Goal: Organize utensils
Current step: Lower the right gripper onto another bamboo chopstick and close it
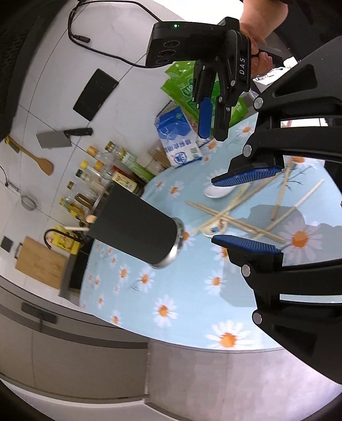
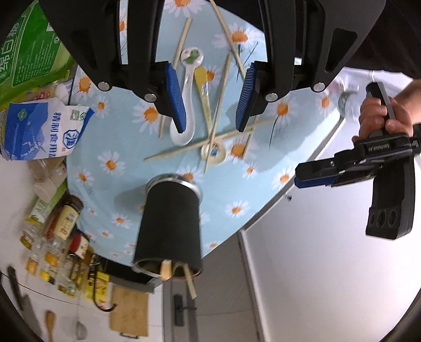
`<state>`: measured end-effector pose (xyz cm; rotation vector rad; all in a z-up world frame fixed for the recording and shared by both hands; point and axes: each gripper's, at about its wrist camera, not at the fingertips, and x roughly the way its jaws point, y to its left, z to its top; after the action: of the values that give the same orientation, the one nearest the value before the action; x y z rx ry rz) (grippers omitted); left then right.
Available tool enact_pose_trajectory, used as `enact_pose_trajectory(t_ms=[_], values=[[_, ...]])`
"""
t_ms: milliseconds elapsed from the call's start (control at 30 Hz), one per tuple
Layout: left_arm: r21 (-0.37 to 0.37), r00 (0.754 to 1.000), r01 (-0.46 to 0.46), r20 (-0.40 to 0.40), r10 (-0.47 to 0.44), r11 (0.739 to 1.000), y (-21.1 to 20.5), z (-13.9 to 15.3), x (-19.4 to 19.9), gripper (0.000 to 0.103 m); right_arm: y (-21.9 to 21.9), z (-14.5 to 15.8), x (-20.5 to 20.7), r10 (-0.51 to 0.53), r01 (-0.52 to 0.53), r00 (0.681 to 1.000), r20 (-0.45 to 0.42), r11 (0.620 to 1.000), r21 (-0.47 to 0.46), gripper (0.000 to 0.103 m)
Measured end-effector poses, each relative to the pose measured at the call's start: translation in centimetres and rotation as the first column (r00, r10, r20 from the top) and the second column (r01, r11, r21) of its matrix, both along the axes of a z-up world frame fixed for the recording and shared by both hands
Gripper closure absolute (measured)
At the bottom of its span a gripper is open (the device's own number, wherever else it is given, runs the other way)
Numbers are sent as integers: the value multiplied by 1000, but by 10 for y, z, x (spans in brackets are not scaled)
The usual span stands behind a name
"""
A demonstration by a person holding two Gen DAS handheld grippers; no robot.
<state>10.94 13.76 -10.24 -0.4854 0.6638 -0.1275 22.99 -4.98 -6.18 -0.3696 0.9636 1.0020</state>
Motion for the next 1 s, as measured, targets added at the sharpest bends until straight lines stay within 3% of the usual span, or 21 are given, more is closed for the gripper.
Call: enact_pose_trajectory(t_ms=[167,233,333,467,733,1000], values=[[-36,998,-15,-69,12,999,2,-19,-13,66,13,-19,-12,90,-97,992,-94,993,-72,63],[-47,996,-18,-86,14,999,2,-24,-17,66,19,-27,-22,137,-147,986,-90,983,-113,63],[-84,994,-24,-110,14,996,3,-34,-22,66,30,-39,-33,206,-222,973,-101,958,-182,64],[-128,991,-37,-129,20,991,5,-43,-29,66,42,-64,-37,274,-316,944,-184,910,-268,71],[-177,985,-60,-171,30,982,2,-59,-37,66,58,-91,-34,299,-383,916,-268,852,-356,84],[-216,982,-98,-176,60,971,12,-64,-42,66,73,-107,-38,310,-424,899,-310,797,-431,91]])
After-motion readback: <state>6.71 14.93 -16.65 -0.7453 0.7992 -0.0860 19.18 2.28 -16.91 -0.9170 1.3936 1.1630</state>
